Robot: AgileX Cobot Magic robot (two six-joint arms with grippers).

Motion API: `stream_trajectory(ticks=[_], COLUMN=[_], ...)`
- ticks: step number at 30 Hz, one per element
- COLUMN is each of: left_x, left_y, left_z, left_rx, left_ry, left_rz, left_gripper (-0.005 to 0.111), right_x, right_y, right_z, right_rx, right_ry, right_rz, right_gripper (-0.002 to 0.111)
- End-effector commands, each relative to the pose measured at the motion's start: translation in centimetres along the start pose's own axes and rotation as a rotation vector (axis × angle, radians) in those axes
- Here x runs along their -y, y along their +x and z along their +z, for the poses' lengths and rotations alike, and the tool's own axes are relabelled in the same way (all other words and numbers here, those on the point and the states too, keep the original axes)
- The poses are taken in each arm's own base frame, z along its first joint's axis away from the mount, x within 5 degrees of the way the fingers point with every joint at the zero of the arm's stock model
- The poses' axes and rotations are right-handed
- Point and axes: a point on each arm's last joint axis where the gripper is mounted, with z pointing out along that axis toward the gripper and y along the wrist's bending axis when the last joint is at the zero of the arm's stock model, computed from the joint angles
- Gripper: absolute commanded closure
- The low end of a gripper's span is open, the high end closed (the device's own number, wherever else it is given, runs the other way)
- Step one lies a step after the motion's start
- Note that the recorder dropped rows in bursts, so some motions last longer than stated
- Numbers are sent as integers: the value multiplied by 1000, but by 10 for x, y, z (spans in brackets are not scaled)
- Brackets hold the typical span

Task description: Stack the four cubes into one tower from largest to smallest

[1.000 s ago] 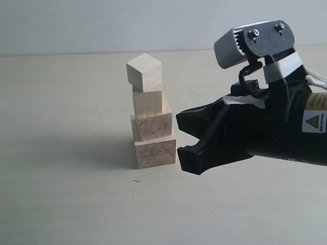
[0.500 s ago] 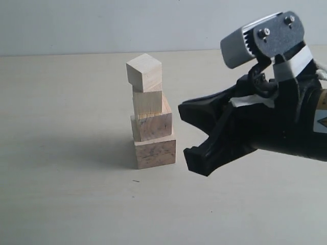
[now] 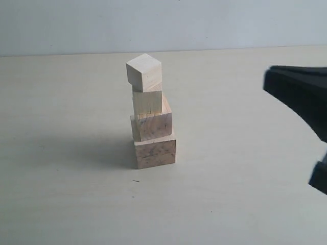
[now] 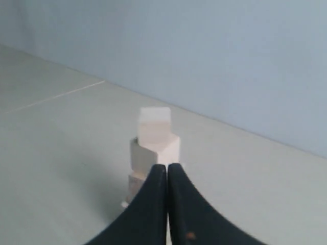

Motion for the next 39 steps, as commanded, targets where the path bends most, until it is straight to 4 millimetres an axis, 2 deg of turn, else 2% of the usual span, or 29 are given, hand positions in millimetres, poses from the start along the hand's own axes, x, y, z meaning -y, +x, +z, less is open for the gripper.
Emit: stream_trajectory(ticks=[1, 5, 12, 22, 39], left_x=[0, 0, 0, 0, 0], left_y=[0, 0, 0, 0, 0], left_z=[0, 0, 0, 0, 0], left_rx=[7, 7, 7, 7, 7], left_ry=[-1, -1, -1, -1, -1], left_rz=[0, 0, 0, 0, 0], left_gripper=[107, 107, 107, 107, 107], right_x=[13, 17, 20, 21, 21], right_y=[39, 67, 103, 104, 104], right_z=[-18, -33, -49, -61, -61], right_rx=[-53, -58, -91, -29, -28], right_ry=[124, 212, 319, 414, 414], right_rz=[2, 19, 46, 52, 52], right_gripper=[108, 108, 108, 108, 108])
